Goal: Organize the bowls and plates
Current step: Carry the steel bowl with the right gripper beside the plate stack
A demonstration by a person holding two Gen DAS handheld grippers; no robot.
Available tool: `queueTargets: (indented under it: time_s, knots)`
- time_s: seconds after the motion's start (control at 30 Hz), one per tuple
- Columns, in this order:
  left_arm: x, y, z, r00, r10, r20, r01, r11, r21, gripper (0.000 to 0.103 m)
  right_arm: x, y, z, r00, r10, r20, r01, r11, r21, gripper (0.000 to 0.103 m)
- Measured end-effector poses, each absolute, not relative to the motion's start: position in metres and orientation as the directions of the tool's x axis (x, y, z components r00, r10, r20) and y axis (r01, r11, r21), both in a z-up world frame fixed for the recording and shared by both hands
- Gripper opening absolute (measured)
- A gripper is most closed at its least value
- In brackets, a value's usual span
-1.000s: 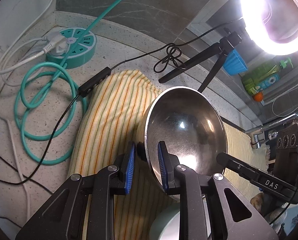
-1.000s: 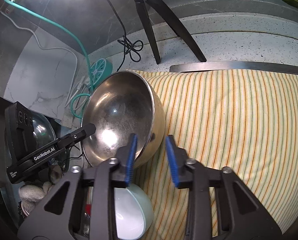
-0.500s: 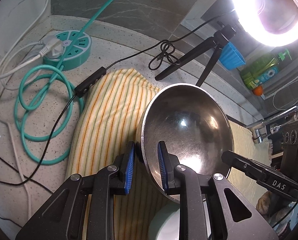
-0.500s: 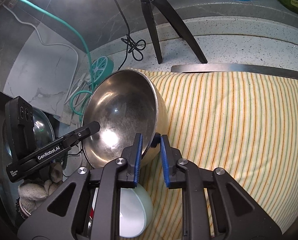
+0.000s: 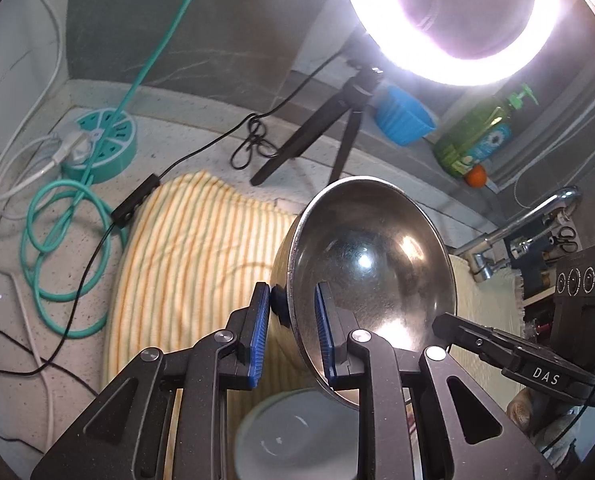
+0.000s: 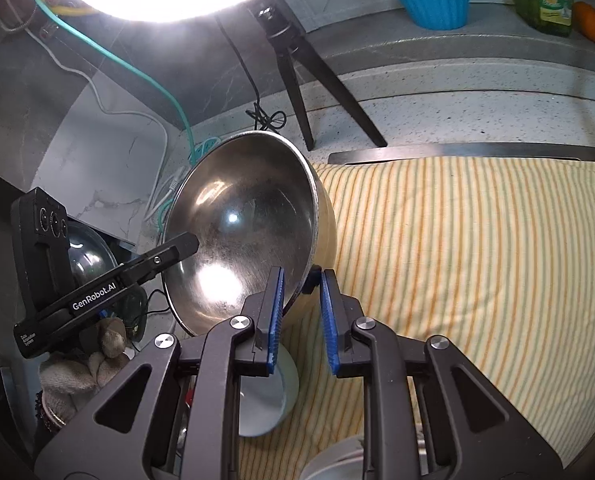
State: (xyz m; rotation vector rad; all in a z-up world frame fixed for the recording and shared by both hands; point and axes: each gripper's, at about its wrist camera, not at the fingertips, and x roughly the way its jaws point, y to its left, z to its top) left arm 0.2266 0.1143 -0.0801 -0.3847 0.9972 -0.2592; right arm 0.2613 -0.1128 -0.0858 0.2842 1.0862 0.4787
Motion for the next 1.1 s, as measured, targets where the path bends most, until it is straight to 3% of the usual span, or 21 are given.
queueTargets:
  time_s: [0.57, 1.1]
  knots:
    - [0.202, 0.032, -0.054, 0.523, -0.429, -0.737, 0.157, 0.898, -0.411, 0.021, 0.207, -0.204, -0.056, 0.451, 0.474, -0.756, -0.174, 0.878, 0.447, 0.019]
    - [0.189, -0.069, -0.071, 0.433, -0.501, -0.749, 0.26, 0.865, -0.429, 0.021, 0.167, -0.306, -0.06, 0.478, 0.404, -0.78, -0.062, 0.901, 0.429, 0.019]
